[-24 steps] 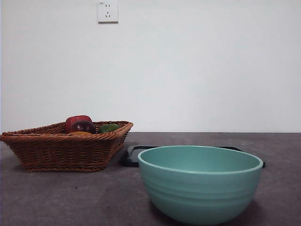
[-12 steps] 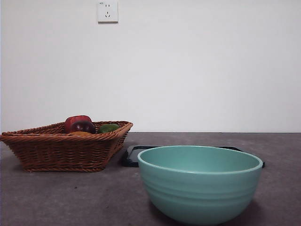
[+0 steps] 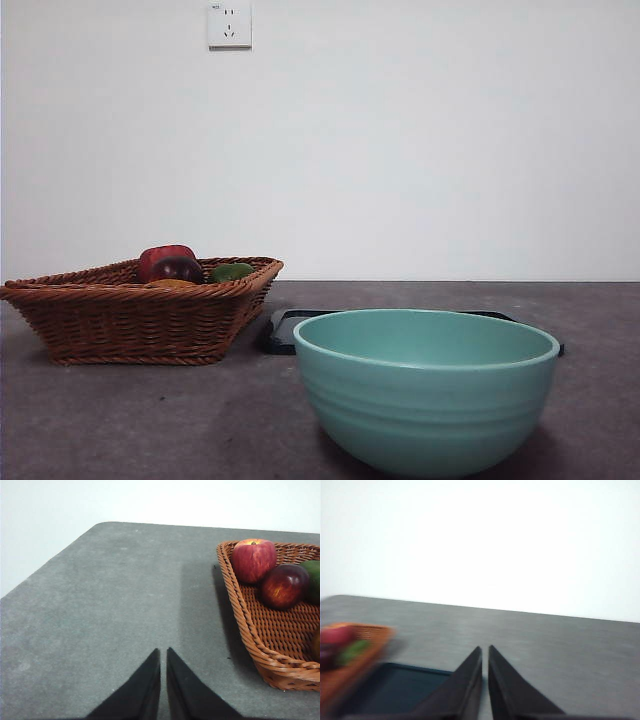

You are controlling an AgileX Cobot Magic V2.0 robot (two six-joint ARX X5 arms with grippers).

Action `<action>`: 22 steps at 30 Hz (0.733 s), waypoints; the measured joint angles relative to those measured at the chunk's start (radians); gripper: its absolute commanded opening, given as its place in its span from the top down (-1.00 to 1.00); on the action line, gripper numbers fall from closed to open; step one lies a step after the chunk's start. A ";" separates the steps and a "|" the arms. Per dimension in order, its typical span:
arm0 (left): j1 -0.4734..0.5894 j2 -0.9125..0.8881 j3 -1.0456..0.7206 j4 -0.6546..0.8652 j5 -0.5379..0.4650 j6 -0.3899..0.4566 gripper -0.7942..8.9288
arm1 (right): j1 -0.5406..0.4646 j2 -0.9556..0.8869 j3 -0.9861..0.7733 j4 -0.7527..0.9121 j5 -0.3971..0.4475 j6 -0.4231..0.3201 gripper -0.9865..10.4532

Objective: Pick up the wifruite, put it on the bowl, pick up the plate, put it on desk

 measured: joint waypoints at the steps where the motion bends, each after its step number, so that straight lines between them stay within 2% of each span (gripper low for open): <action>1: 0.000 0.000 0.000 0.000 0.000 0.000 0.80 | -0.029 -0.011 -0.059 0.036 0.000 -0.008 0.80; 5: 0.000 0.000 0.000 0.000 0.000 0.000 0.80 | -0.106 -0.042 -0.311 0.105 0.000 -0.031 0.80; 9: 0.000 0.000 0.000 0.000 0.000 0.000 0.80 | -0.132 -0.063 -0.437 0.135 0.001 -0.038 0.80; 14: 0.000 0.000 0.000 0.000 0.000 0.000 0.80 | -0.135 -0.085 -0.510 0.225 0.000 -0.045 0.80; 22: 0.000 0.000 0.000 0.000 0.000 0.000 0.80 | -0.171 -0.096 -0.531 0.239 0.023 -0.067 0.80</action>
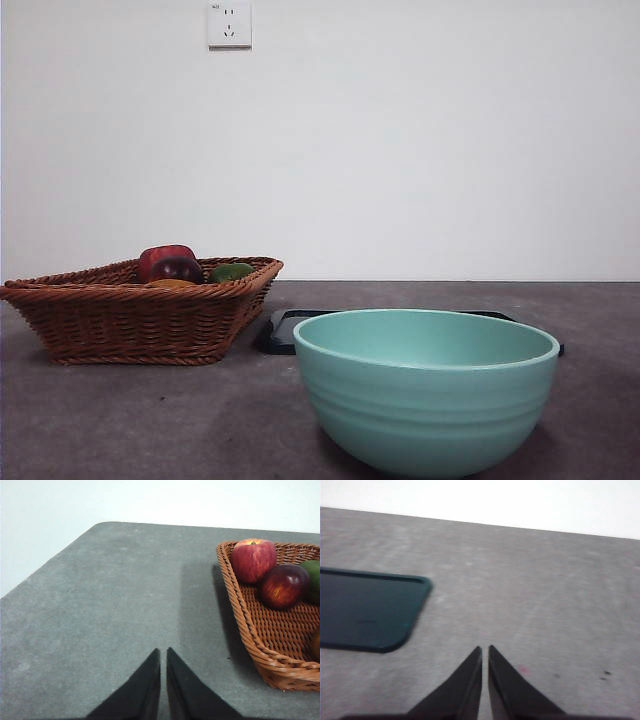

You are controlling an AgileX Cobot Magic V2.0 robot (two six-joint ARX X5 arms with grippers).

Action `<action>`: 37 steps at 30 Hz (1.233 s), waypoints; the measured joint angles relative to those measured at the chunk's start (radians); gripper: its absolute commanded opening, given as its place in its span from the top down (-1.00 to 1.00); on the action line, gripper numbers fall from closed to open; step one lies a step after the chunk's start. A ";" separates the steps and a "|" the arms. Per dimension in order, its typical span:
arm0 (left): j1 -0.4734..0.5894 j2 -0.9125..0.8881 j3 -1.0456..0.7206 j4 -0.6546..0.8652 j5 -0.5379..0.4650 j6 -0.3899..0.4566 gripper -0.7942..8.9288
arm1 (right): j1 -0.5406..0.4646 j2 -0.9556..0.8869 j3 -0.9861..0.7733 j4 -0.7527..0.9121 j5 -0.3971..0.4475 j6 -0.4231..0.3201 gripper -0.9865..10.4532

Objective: Pick up the wifruite, put it on the bowl, pick up the plate, put it on desk

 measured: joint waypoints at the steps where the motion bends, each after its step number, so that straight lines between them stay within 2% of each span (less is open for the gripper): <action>1: 0.000 0.000 0.000 0.000 0.000 0.000 0.80 | -0.008 -0.003 0.000 0.000 0.002 -0.001 0.80; 7: 0.000 0.000 0.000 0.000 0.000 0.000 0.80 | -0.034 -0.016 0.000 -0.001 0.004 -0.004 0.80; 37: 0.000 0.000 0.000 0.000 0.000 0.000 0.80 | -0.034 -0.016 -0.001 0.006 0.003 -0.004 0.80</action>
